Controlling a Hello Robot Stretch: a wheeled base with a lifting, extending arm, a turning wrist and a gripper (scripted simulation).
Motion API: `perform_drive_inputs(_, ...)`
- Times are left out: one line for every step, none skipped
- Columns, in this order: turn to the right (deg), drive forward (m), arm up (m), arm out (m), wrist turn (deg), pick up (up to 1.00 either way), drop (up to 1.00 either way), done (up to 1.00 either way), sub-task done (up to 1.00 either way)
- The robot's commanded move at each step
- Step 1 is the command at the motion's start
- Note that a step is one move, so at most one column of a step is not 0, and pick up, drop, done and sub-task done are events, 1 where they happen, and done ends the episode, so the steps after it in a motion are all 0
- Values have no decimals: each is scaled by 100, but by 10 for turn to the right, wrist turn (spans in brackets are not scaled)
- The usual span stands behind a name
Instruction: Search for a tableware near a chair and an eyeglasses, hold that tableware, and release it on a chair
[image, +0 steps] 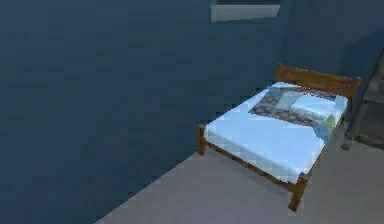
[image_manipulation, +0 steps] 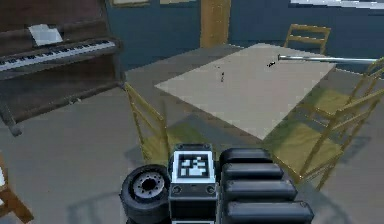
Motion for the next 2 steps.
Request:
perform_drive_inputs(0,40,0,0,0,0,0,0,0)
perform_drive_inputs(450,0,0,0,0,0,0,0,0)
